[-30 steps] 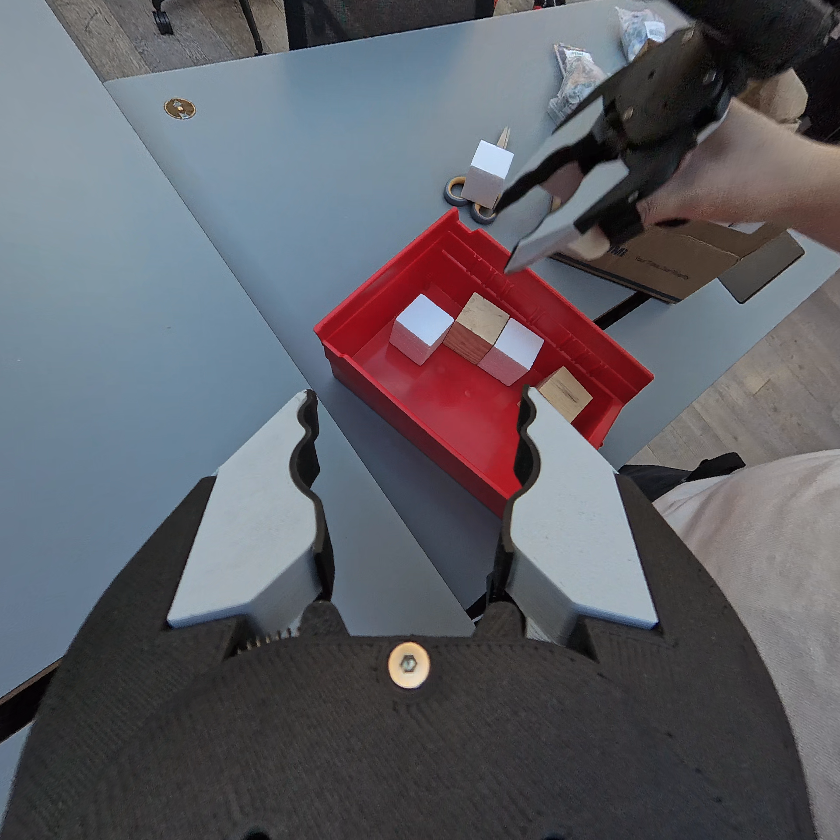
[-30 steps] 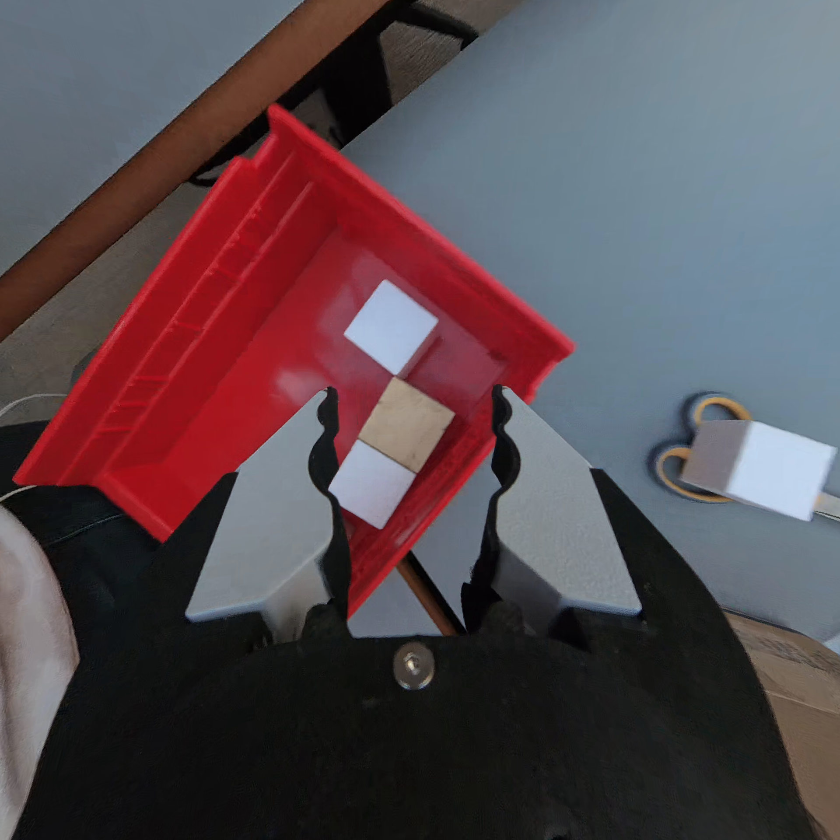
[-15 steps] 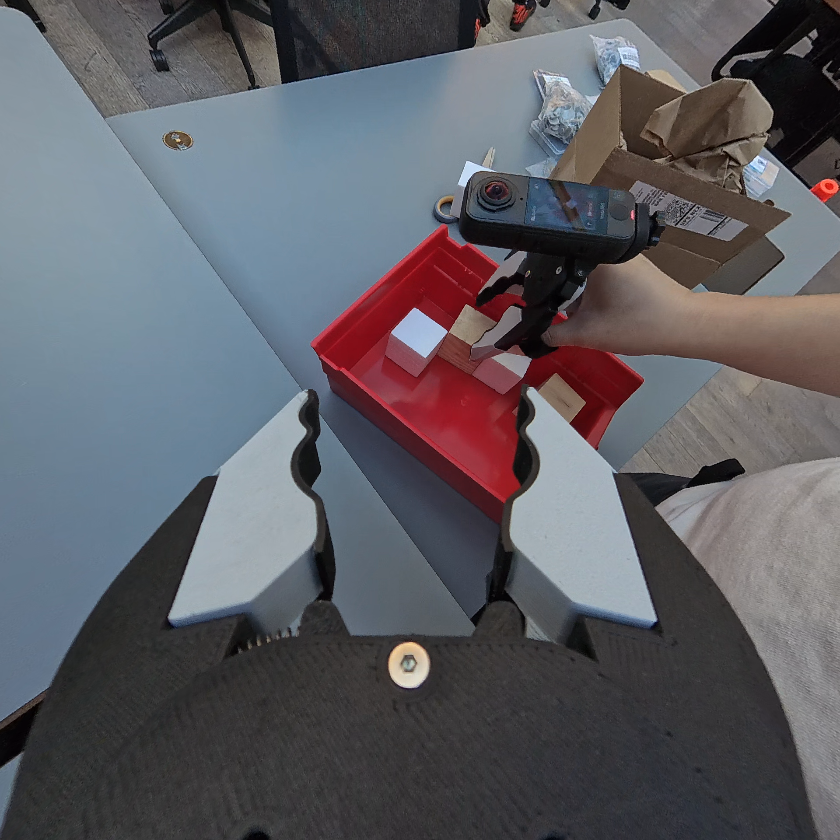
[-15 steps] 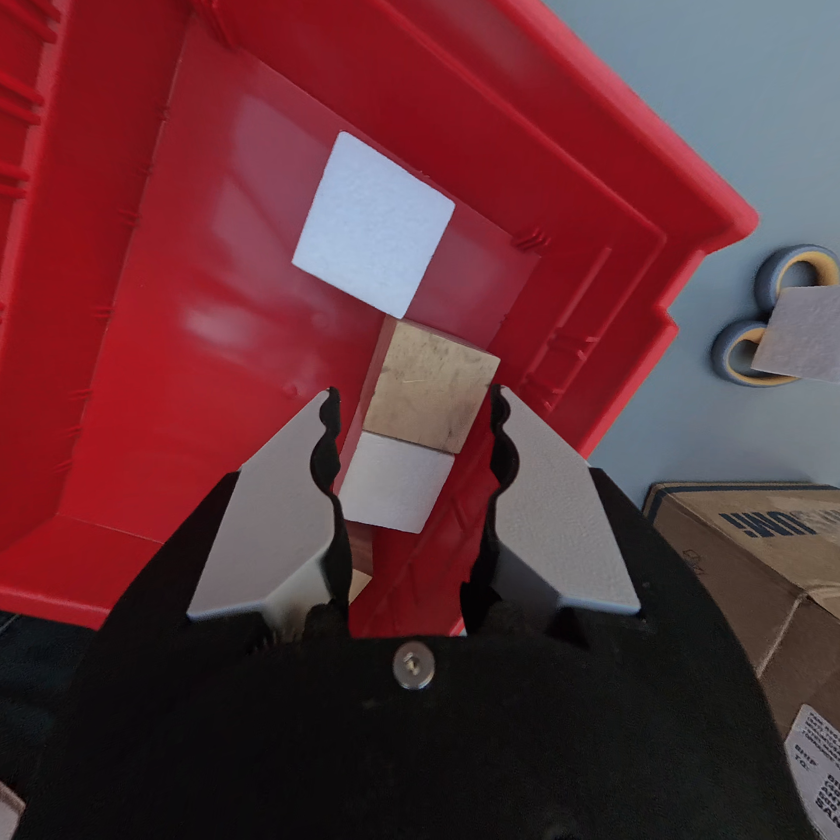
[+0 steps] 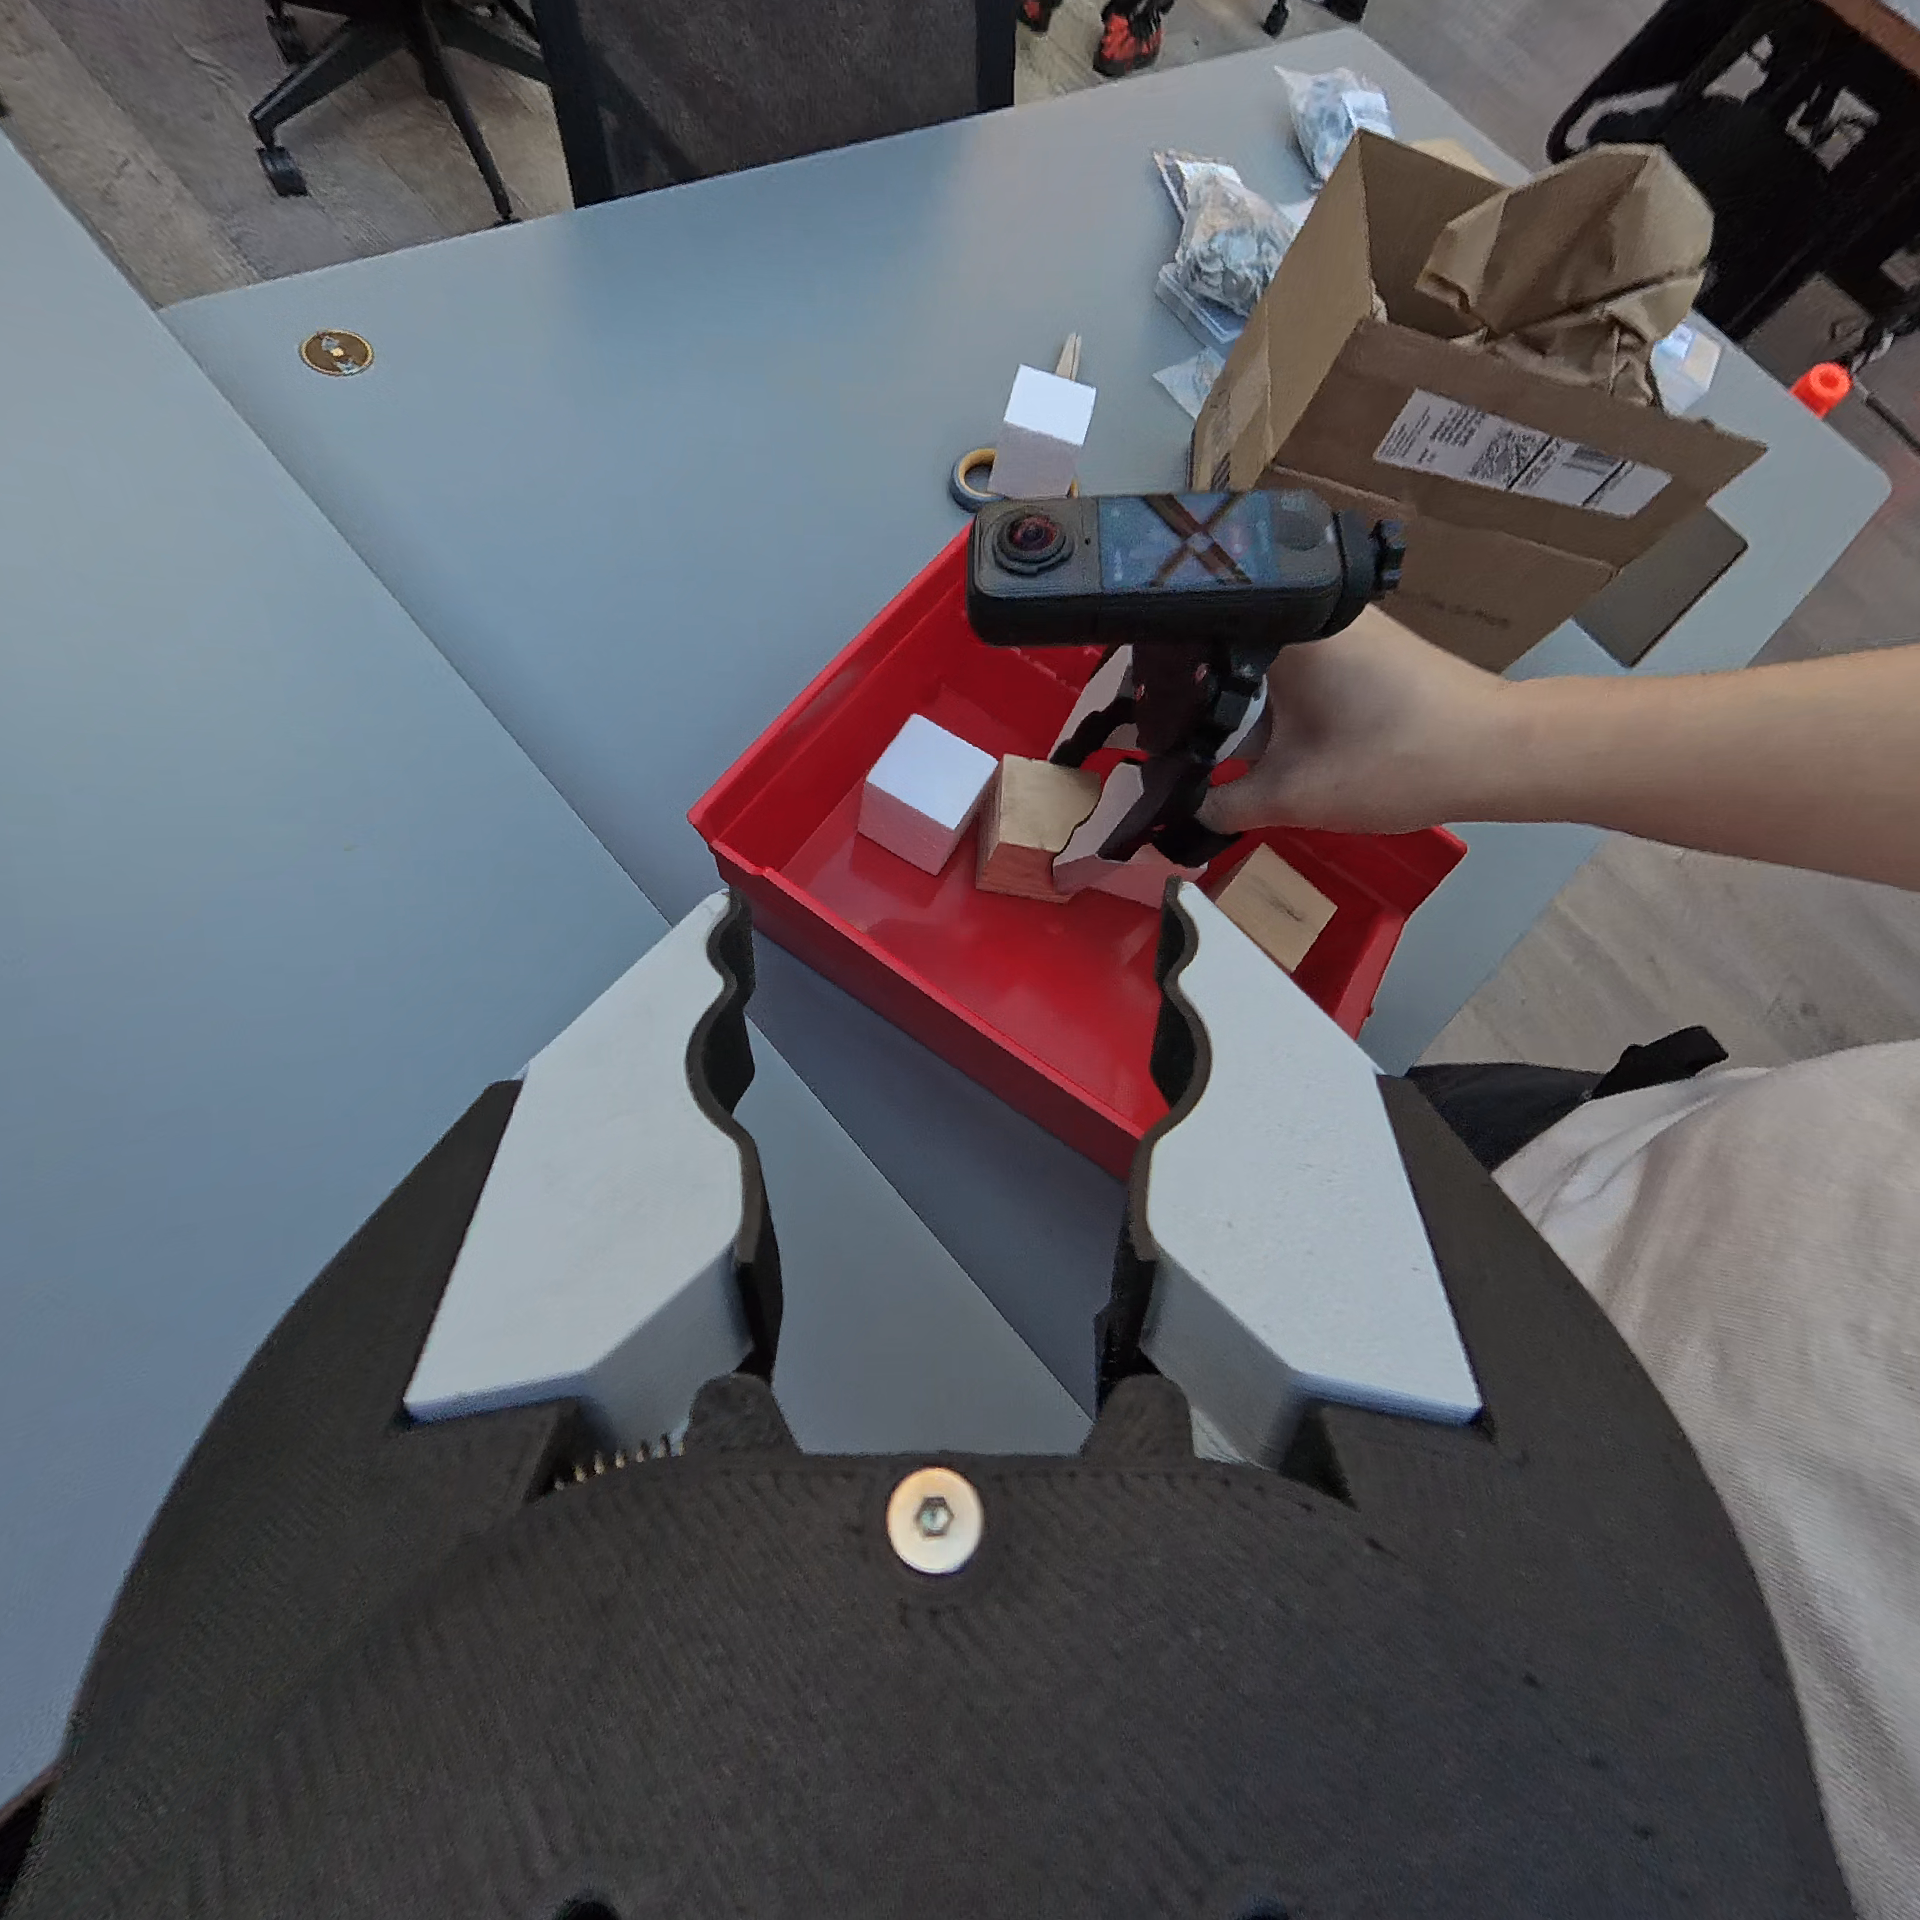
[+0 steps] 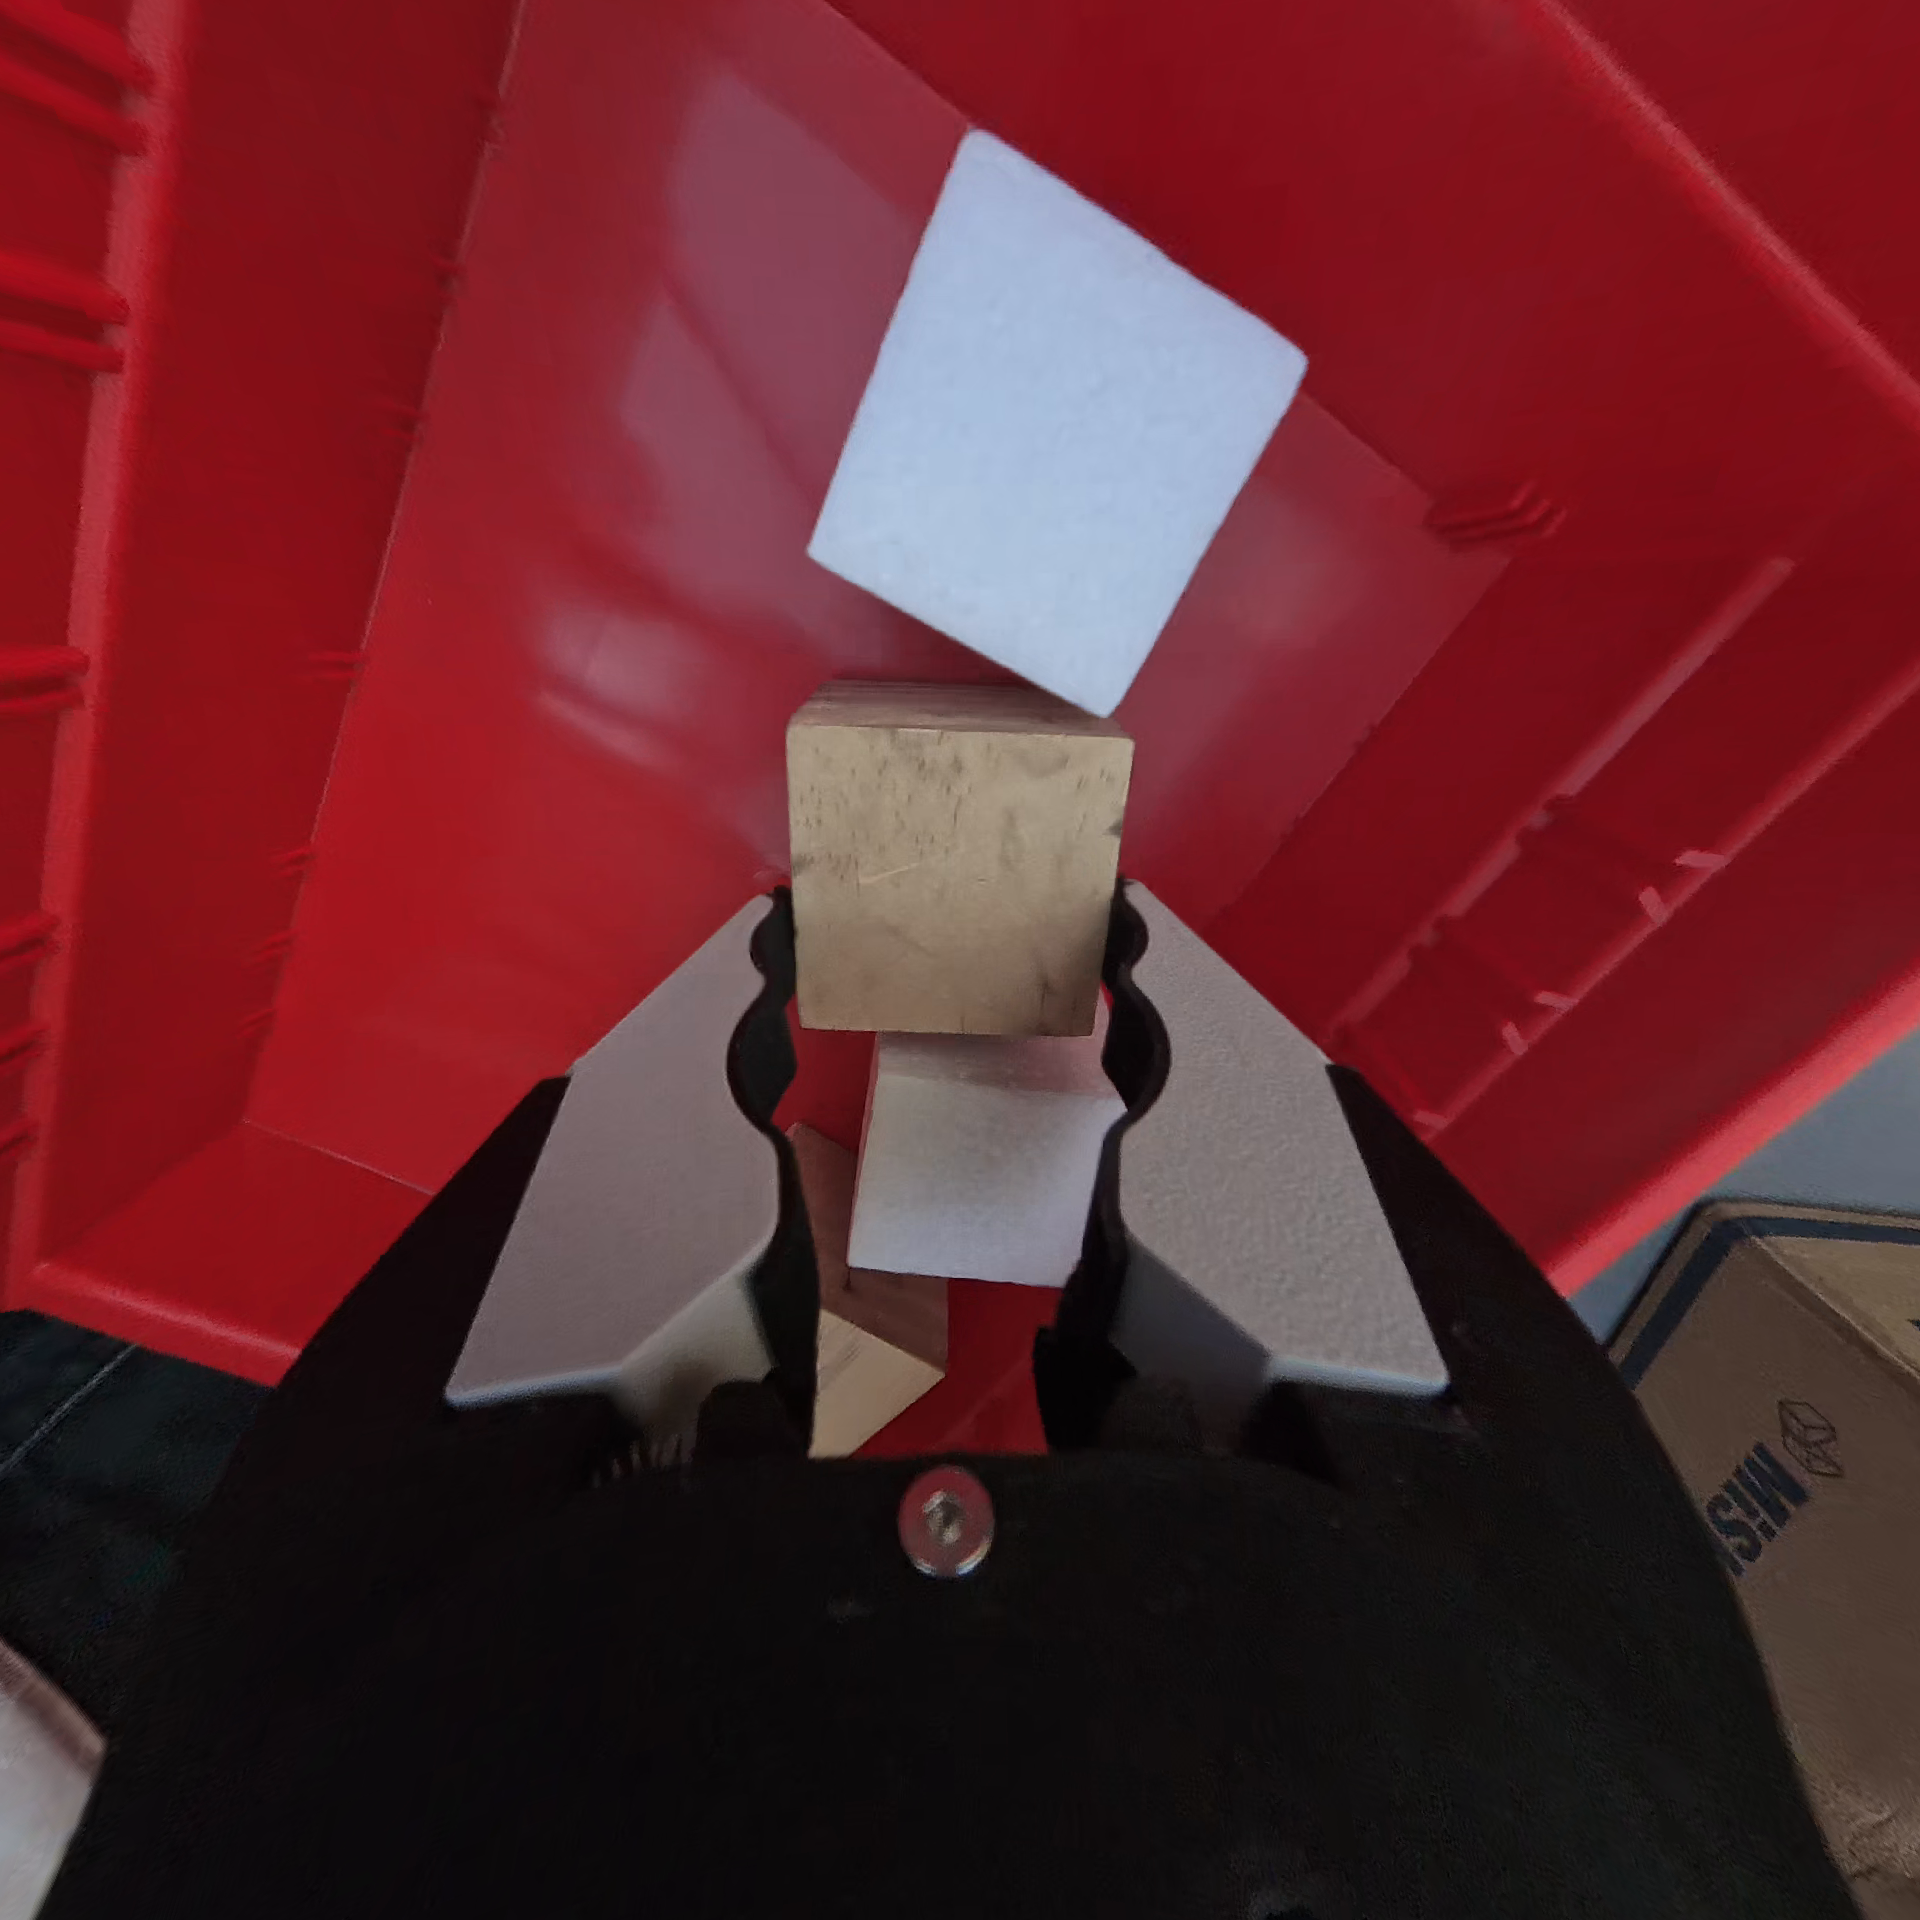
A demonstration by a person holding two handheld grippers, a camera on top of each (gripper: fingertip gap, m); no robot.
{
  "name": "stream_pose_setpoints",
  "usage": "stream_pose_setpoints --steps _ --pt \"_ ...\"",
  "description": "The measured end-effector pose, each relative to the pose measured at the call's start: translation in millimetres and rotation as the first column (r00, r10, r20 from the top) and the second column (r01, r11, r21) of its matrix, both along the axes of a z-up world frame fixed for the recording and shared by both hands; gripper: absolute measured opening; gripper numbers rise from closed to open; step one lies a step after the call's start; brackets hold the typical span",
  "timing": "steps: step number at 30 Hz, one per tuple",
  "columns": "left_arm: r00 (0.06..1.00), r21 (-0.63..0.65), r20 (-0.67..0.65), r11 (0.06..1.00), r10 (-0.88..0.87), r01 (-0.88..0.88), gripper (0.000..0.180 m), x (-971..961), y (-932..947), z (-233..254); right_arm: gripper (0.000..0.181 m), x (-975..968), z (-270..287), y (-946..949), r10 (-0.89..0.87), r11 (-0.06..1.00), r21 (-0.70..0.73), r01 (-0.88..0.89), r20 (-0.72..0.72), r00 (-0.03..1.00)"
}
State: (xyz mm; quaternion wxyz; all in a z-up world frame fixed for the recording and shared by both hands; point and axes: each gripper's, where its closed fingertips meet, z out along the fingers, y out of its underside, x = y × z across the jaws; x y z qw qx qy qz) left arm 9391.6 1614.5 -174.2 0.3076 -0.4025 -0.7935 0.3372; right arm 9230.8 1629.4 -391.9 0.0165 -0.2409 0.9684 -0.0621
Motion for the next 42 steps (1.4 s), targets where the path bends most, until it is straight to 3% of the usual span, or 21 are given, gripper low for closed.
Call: stream_pose_setpoints --steps 4,9,15,19,23,25,29,32,37,42 --pt "0.969 -0.04 0.178 0.982 -0.173 0.183 0.078 -36.9 -9.7 -41.4 0.058 0.3 29.7 -0.4 -0.033 0.996 -0.073 0.042 0.123 0.992" --pt "0.833 -0.011 0.411 0.911 -0.371 0.412 0.077 -94.5 -21.2 -99.5 0.058 -15.6 101.8 17.5 -0.084 0.986 -0.114 0.124 0.305 0.949" --pt "0.668 0.154 0.584 0.871 -0.461 0.466 0.077 -133.2 -29.2 -164.4 0.058 -93.8 193.3 26.6 -0.196 0.929 -0.23 0.289 0.357 0.913" --pt "0.616 0.262 0.627 0.873 -0.478 0.411 0.069 -138.5 -29.0 -191.3 0.058 -139.0 234.1 44.5 -0.263 0.869 -0.312 0.383 0.364 0.893" --pt "0.566 0.201 0.716 0.898 -0.408 0.392 0.059 -141.0 -50.5 -200.3 0.058 -161.1 245.4 62.5 -0.299 0.834 -0.341 0.434 0.382 0.874" --pt "0.516 0.235 0.747 0.893 -0.419 0.385 0.063 -136.4 -48.7 -204.5 0.057 -166.1 243.4 66.5 -0.305 0.833 -0.341 0.435 0.373 0.876" --pt "0.511 0.22 0.75 0.888 -0.419 0.404 0.072 -137.3 -43.1 -209.1 0.057 -171.9 234.7 64.1 -0.294 0.845 -0.339 0.415 0.354 0.888" --pt "0.454 0.225 0.785 0.876 -0.422 0.427 0.055 -127.9 -46.3 -218.0 0.057 -170.2 225.9 54.2 -0.278 0.859 -0.316 0.403 0.375 0.885" --pt "0.501 0.209 0.756 0.88 -0.422 0.425 0.055 -122.7 -45.9 -207.3 0.057 -160.5 218.9 23.3 -0.207 0.89 -0.313 0.333 0.373 0.904" --pt "0.671 0.2 0.633 0.918 -0.387 0.341 0.055 -117.7 -27.8 -159.5 0.057 -171.2 218.5 -64.1 -0.24 0.86 -0.314 0.403 0.449 0.861"
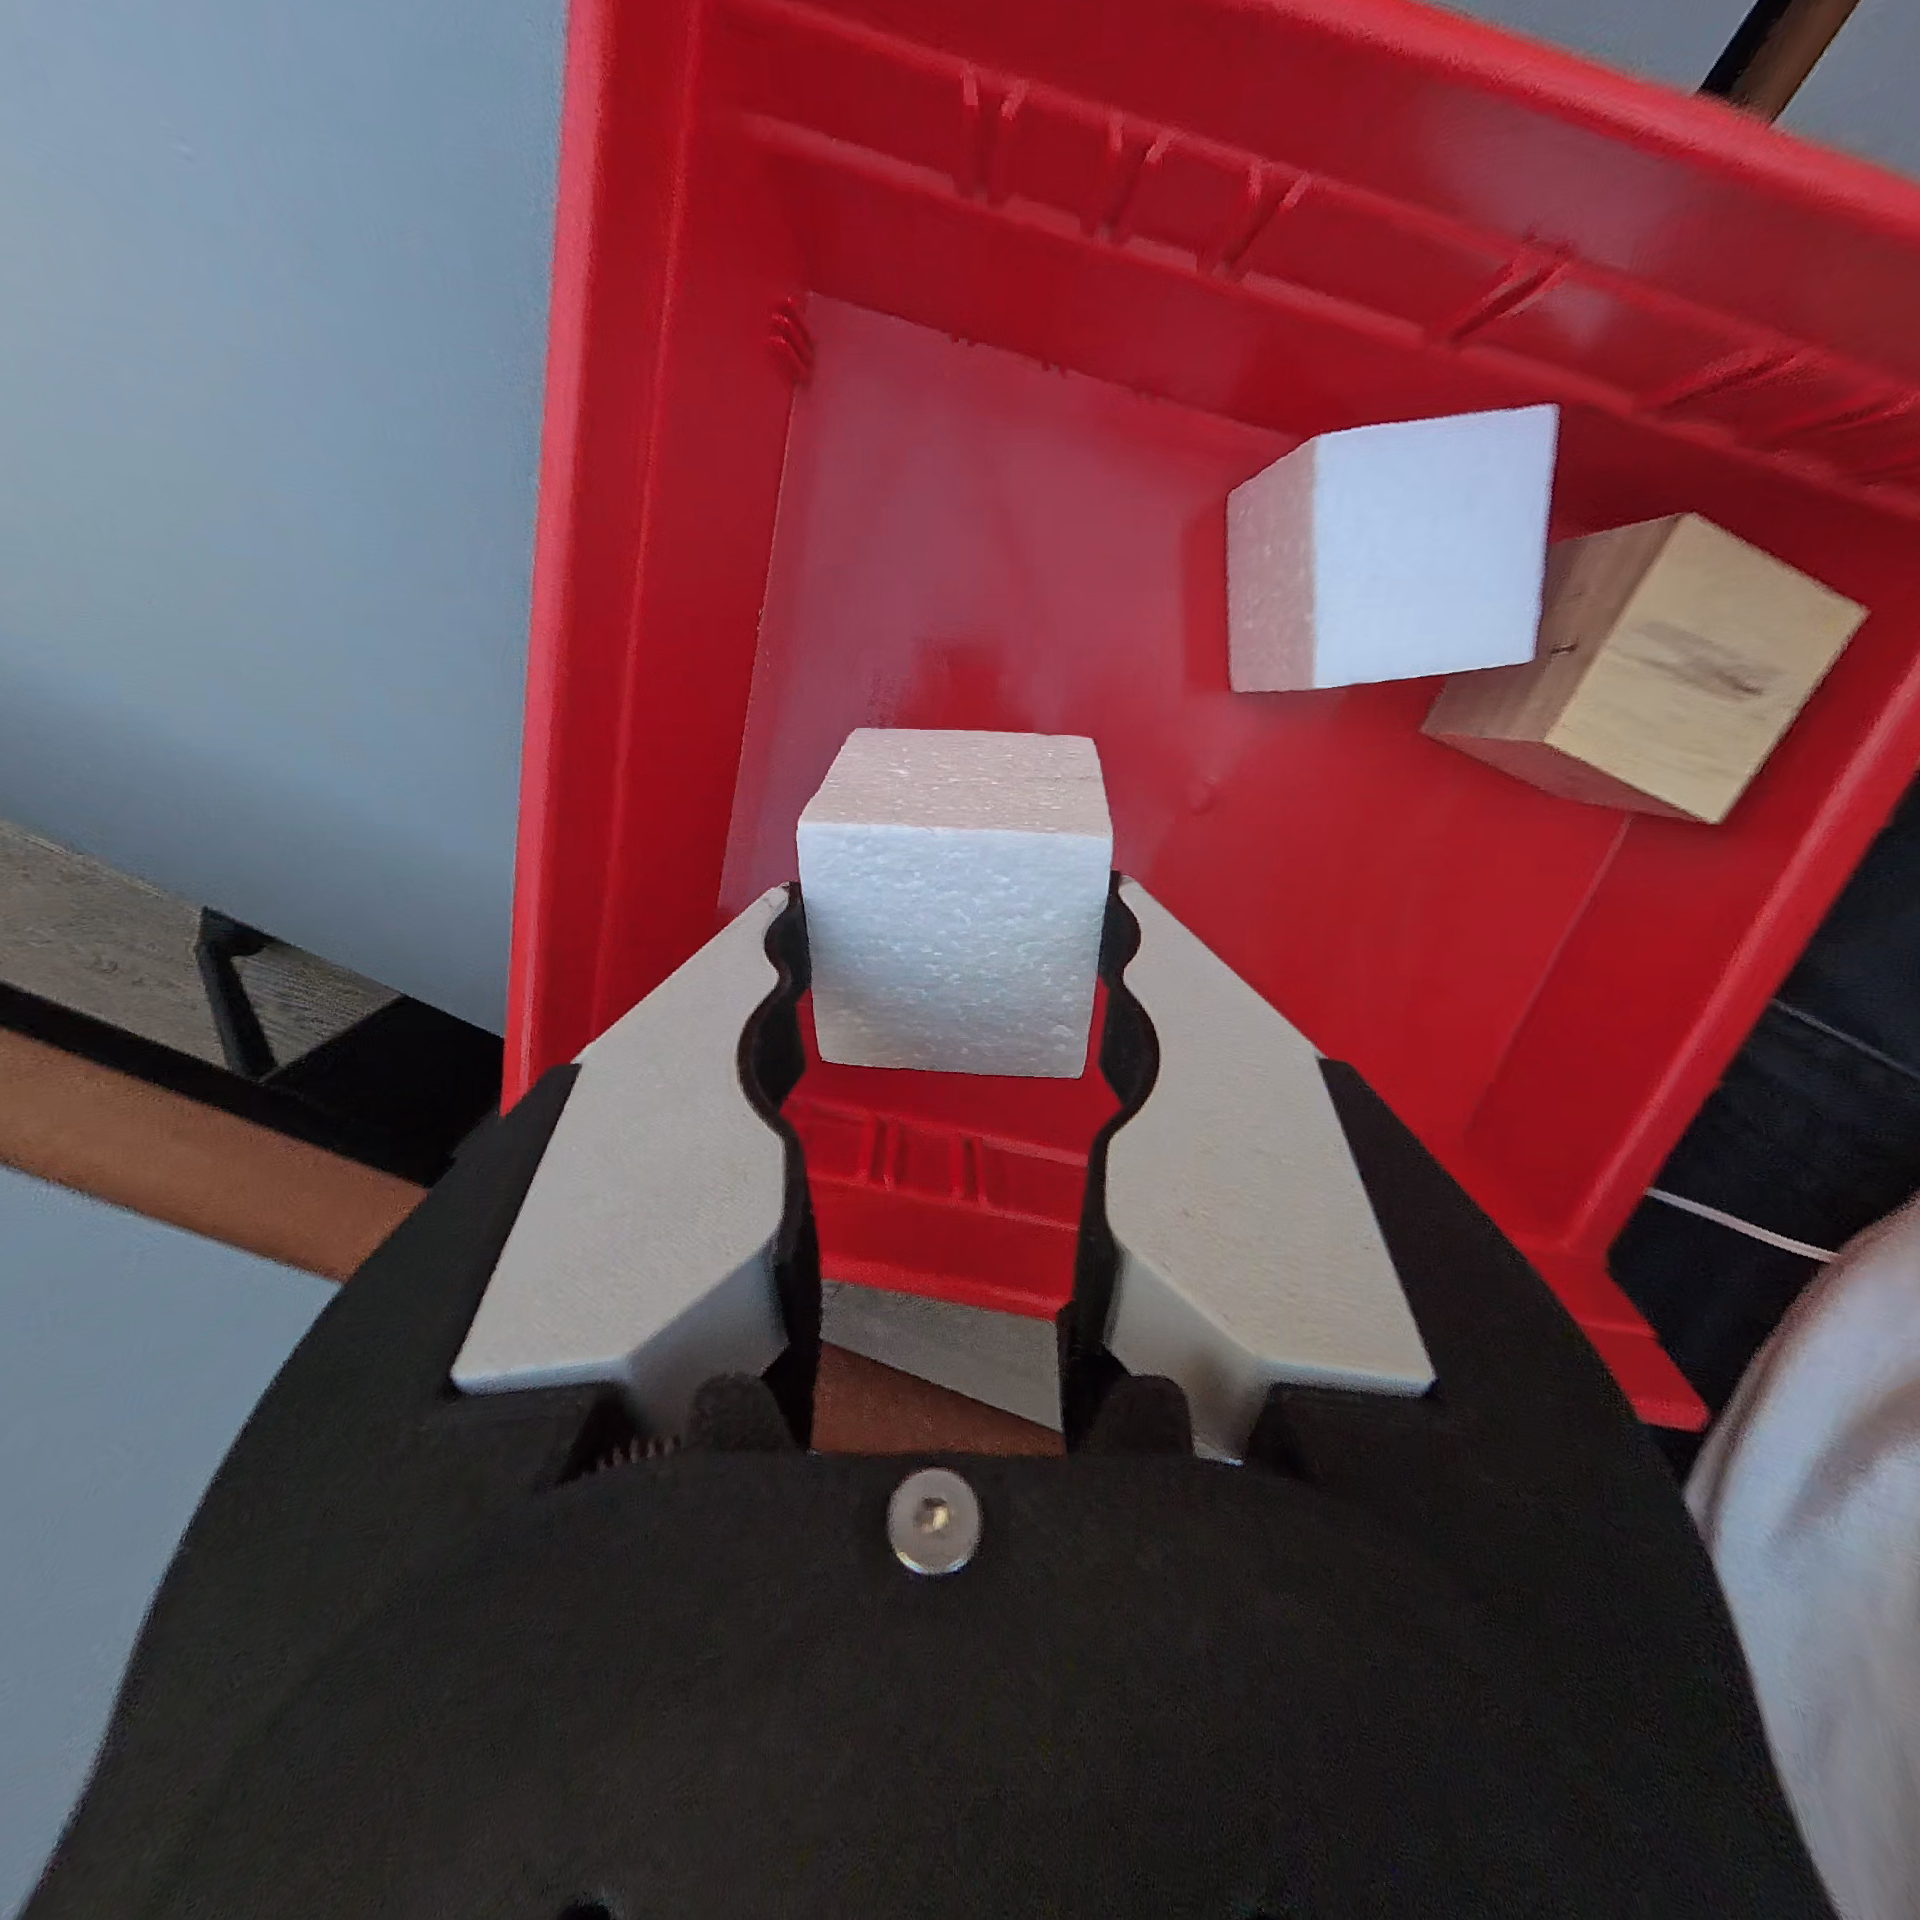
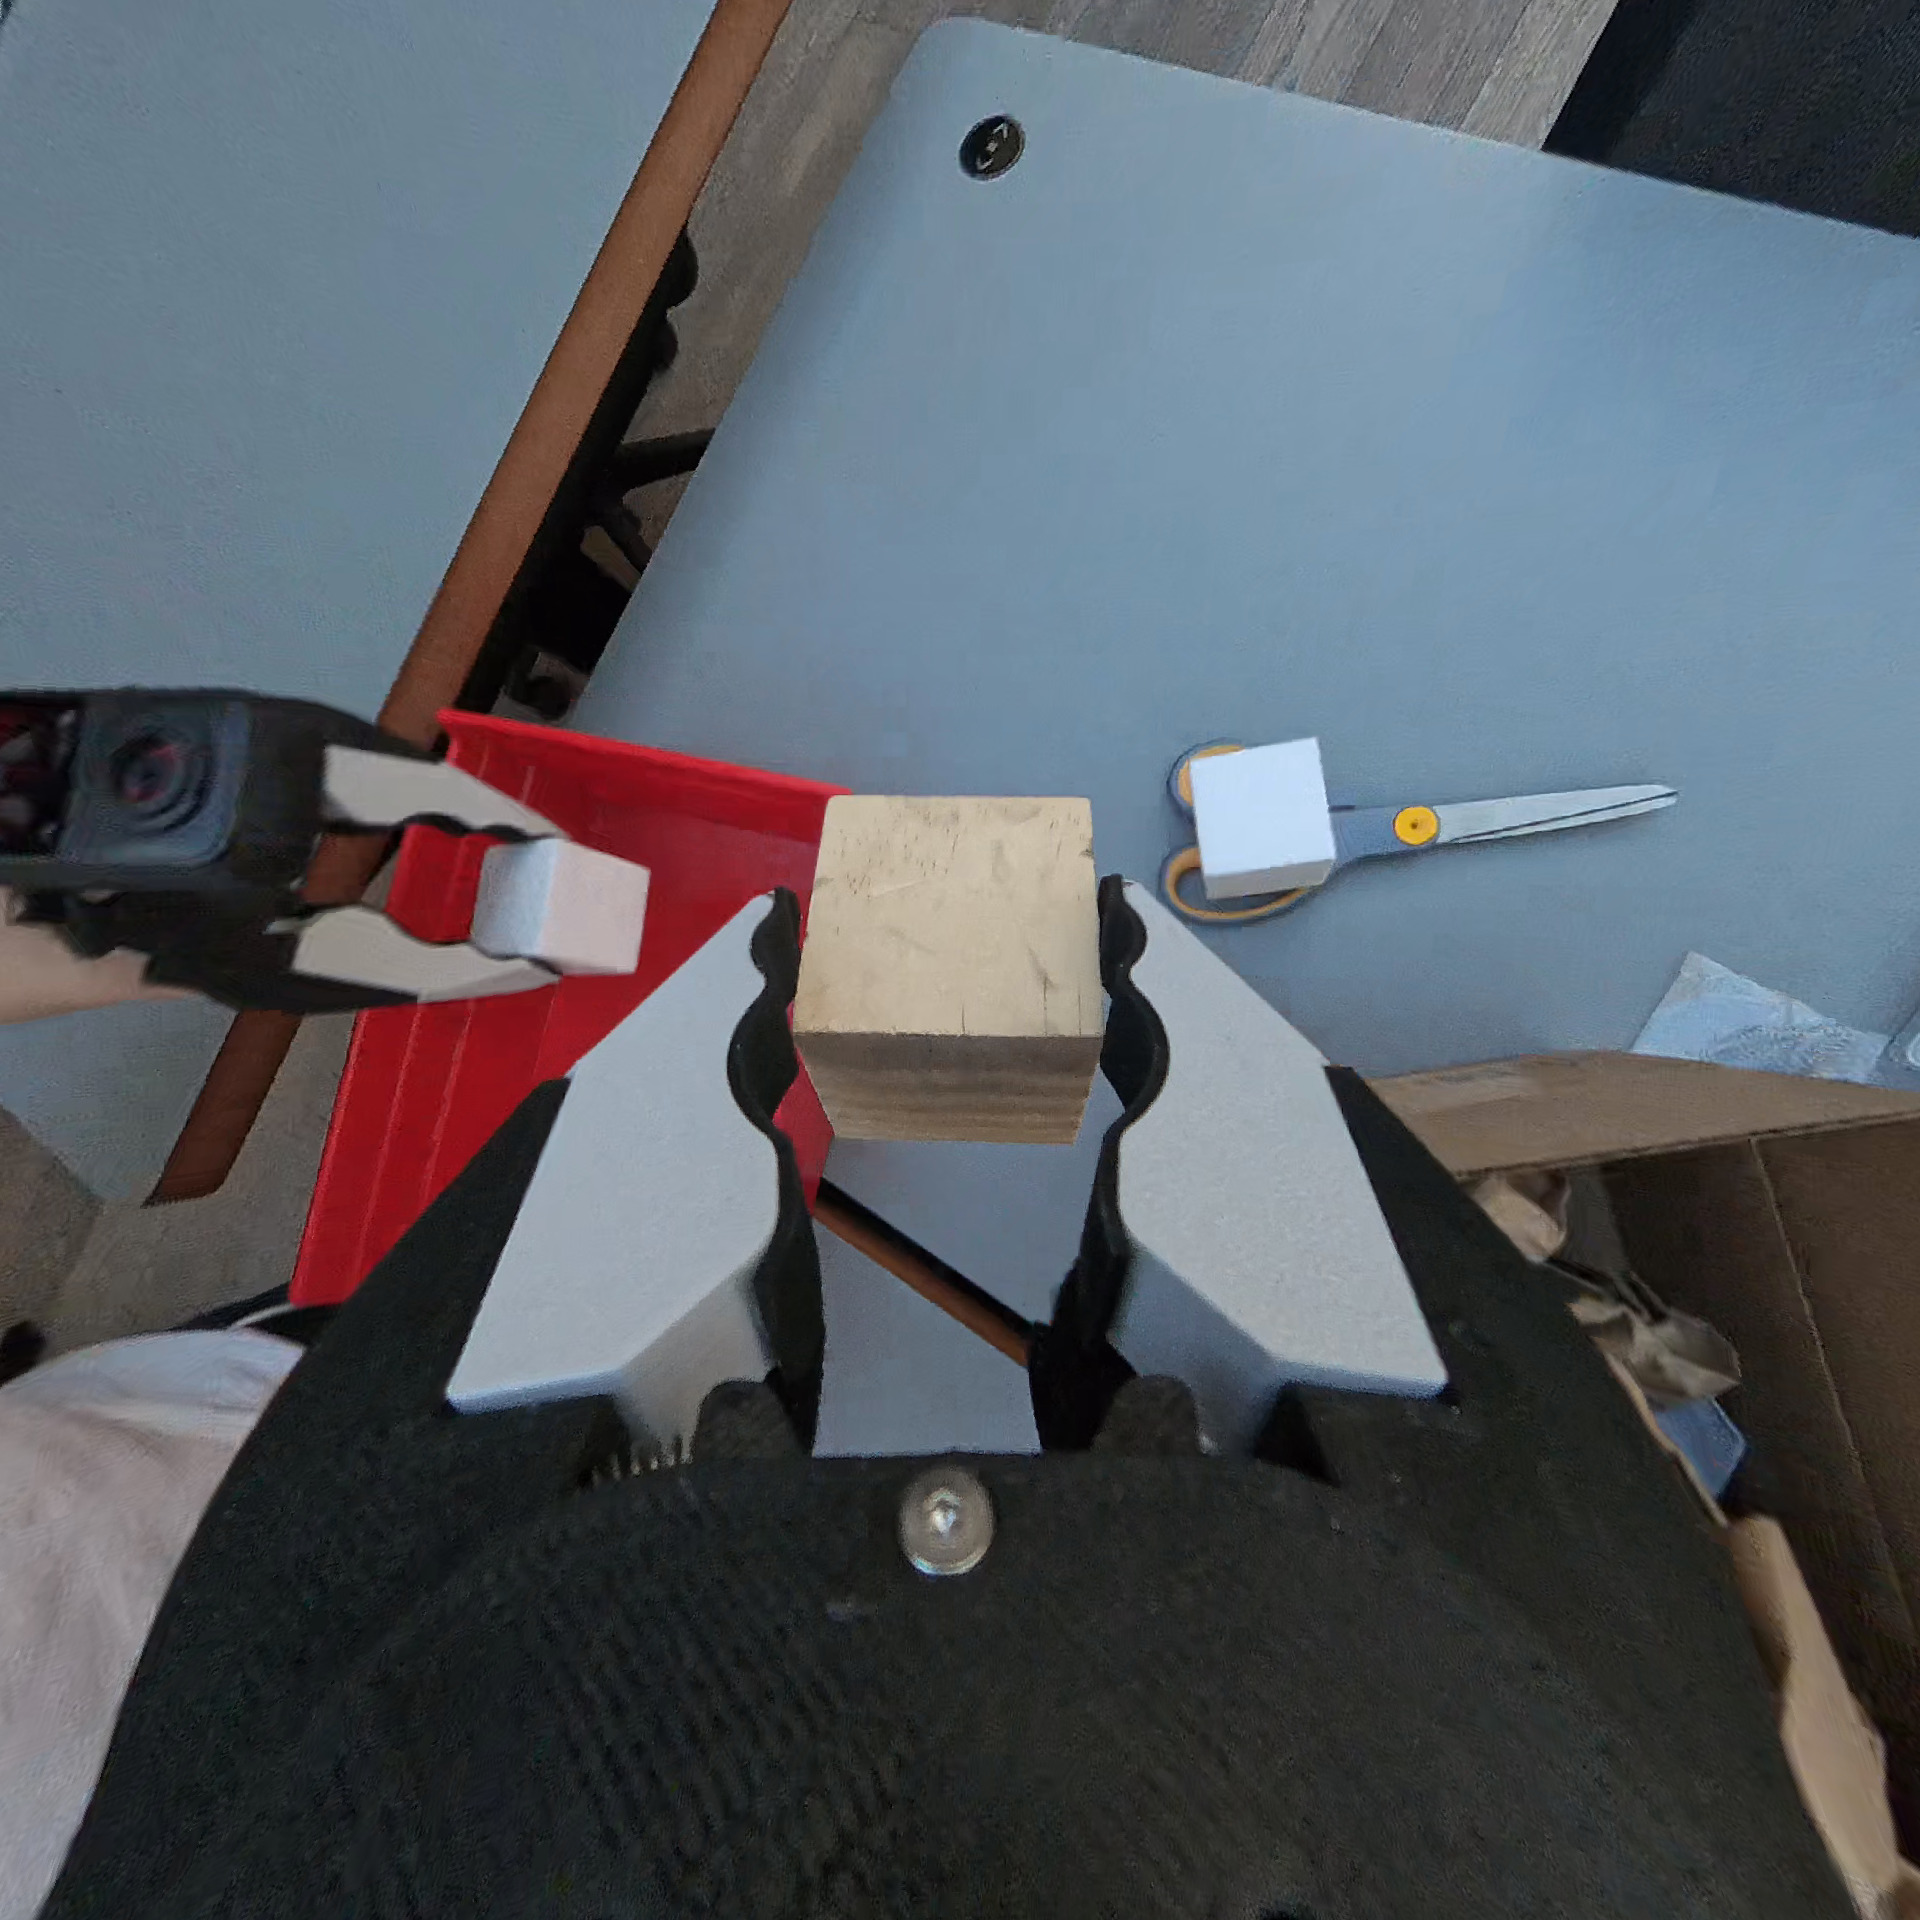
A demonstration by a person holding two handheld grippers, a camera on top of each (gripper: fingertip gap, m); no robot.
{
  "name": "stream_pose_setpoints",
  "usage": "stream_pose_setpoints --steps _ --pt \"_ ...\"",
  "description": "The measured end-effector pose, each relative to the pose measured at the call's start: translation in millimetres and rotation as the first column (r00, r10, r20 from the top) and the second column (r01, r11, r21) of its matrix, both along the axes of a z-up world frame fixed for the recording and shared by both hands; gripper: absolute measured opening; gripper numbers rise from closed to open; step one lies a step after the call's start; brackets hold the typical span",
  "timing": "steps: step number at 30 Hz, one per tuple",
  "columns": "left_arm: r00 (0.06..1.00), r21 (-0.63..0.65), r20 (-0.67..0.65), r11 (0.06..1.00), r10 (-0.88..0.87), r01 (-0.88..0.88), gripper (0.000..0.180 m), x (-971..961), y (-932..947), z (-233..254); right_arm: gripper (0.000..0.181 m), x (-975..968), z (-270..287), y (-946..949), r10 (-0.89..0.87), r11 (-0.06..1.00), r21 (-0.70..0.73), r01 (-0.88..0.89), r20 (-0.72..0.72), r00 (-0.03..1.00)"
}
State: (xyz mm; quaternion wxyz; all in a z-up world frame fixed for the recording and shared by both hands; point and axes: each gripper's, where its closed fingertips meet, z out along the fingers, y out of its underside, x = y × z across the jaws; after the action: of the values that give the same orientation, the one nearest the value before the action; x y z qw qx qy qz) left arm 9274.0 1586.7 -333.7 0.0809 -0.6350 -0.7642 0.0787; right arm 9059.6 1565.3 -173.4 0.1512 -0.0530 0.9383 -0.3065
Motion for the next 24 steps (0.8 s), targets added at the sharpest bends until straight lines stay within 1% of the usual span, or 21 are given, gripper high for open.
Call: stream_pose_setpoints --steps 2,3,4,5,6,8,10,12,14,16,17,19,21,24 --pt "0.994 0.03 -0.082 0.997 0.068 -0.066 0.055 5.9 7.5 25.9 0.057 -10.2 -10.8 -40.2 -0.065 0.998 -0.002 0.065 0.011 0.998" --pt "0.987 0.05 -0.126 0.994 0.101 -0.096 0.055 9.1 11.5 38.6 0.057 -17.5 -21.9 -56.9 -0.091 0.996 0.006 0.091 -0.019 0.996" --pt "0.977 0.069 -0.165 0.99 0.134 -0.125 0.055 13.0 15.4 50.0 0.057 -26.2 -38.4 -68.1 -0.102 0.994 0.041 0.105 -0.071 0.992" --pt "0.966 0.088 -0.198 0.985 0.166 -0.151 0.055 18.0 19.5 60.3 0.057 -33.2 -56.7 -73.3 -0.092 0.988 0.109 0.105 -0.118 0.989" --pt "0.956 0.107 -0.221 0.979 0.194 -0.174 0.055 24.0 23.9 68.3 0.057 -38.4 -73.1 -75.8 -0.071 0.979 0.177 0.099 -0.156 0.985" --pt "0.941 0.132 -0.241 0.969 0.237 -0.21 0.055 38.6 31.4 80.8 0.057 -39.9 -99.5 -70.0 0.02 0.936 0.348 0.047 -0.187 0.982" --pt "0.928 0.15 -0.26 0.96 0.268 -0.235 0.055 51.3 38.0 90.7 0.057 -46.0 -113.5 -65.0 0.13 0.882 0.472 0.003 -0.25 0.96" --pt "0.915 0.153 -0.279 0.954 0.292 -0.258 0.055 60.5 40.9 98.8 0.057 -55.1 -120.0 -67.0 0.22 0.838 0.545 -0.012 -0.318 0.922" --pt "0.903 0.133 -0.3 0.951 0.307 -0.279 0.055 69.1 39.4 108.8 0.057 -55.8 -123.9 -74.9 0.278 0.827 0.56 -0.046 -0.336 0.9" --pt "0.89 0.119 -0.325 0.947 0.32 -0.297 0.055 76.2 37.5 119.3 0.057 -55.2 -126.3 -81.8 0.281 0.839 0.541 -0.059 -0.339 0.898" --pt "0.883 0.115 -0.338 0.945 0.327 -0.306 0.055 79.3 36.5 123.7 0.057 -53.0 -126.6 -86.3 0.27 0.859 0.507 -0.069 -0.333 0.903" --pt "0.873 0.122 -0.351 0.941 0.339 -0.317 0.055 85.0 36.5 129.8 0.057 -50.4 -125.9 -94.5 0.185 0.912 0.409 -0.04 -0.323 0.928" --pt "0.863 0.131 -0.368 0.938 0.346 -0.32 0.055 86.8 37.4 134.6 0.057 -44.8 -126.1 -98.7 0.085 0.953 0.302 0.004 -0.279 0.956" --pt "0.862 0.125 -0.376 0.94 0.34 -0.316 0.055 89.3 36.8 139.6 0.057 -46.1 -126.8 -101.3 -0.054 0.984 0.15 0.099 -0.28 0.958"
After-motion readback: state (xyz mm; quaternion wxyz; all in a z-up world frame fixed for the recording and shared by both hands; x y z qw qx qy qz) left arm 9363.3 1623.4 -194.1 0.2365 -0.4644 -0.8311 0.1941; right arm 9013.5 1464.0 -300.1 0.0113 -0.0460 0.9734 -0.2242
